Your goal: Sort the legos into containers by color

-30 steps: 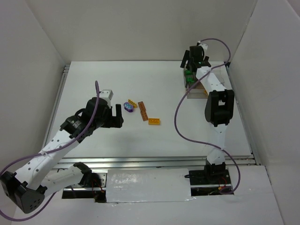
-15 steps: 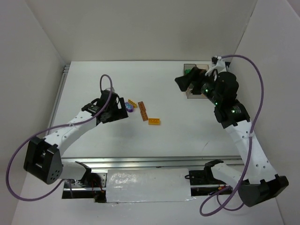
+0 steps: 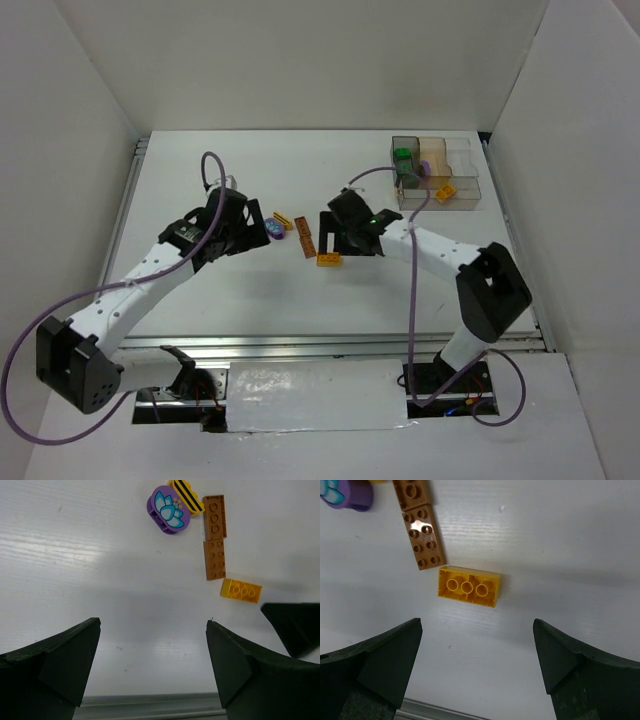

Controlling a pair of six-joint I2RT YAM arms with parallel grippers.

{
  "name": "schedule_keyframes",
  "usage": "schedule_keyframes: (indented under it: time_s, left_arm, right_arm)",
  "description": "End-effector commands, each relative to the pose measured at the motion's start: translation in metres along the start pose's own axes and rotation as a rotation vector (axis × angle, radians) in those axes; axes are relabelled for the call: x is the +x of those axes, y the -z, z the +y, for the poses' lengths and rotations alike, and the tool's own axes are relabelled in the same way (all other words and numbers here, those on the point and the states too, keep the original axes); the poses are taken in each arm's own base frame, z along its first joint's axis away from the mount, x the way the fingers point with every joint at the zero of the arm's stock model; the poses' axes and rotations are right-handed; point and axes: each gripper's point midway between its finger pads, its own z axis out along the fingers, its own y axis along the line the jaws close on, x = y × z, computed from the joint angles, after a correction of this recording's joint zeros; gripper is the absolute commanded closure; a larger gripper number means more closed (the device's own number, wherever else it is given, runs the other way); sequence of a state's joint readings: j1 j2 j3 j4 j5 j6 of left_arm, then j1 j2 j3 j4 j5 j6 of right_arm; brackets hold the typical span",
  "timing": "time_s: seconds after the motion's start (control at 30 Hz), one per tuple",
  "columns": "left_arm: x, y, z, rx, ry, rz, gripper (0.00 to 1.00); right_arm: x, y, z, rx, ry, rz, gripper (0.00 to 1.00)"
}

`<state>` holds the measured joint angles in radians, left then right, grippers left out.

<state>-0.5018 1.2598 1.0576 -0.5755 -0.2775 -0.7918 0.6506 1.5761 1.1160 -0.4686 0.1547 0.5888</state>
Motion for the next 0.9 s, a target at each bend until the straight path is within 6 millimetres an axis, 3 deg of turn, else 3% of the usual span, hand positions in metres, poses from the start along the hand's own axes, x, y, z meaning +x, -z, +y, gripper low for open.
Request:
schedule_keyframes:
  time_s: [0.0,0.13,0.27,0.4,0.5,0.87]
  left_arm:
    - [-0.013,0.037,0.003,0.02,-0.11,-0.027,0.0]
    - [-0.005,0.066,0.016,0.042,-0.243,-0.008,0.0]
    - [-0.004,0.082,0.022,0.097,-0.299,-0.058,0.0]
    - [0.013,0.069,0.037,0.074,-0.328,-0.039,0.01]
    - [0.023,0.06,0.037,0.087,-0.336,-0.015,0.01]
    - [0.024,0.056,0.031,0.118,-0.355,-0.01,0.0]
  right_arm:
    - [-0.014,-0.006,0.014,0.093,-0.023,-0.073,0.01]
    - [0.001,-0.029,0.021,0.139,0.002,-0.033,0.01]
    - [0.006,-0.042,0.021,0.201,0.006,-0.024,0.0]
    - [0.01,-0.049,0.011,0.275,0.021,-0.027,0.0]
    - [0.016,-0.055,0.013,0.253,0.033,-0.004,0.01]
    - [0.033,-0.075,0.024,0.197,0.046,0.056,0.06]
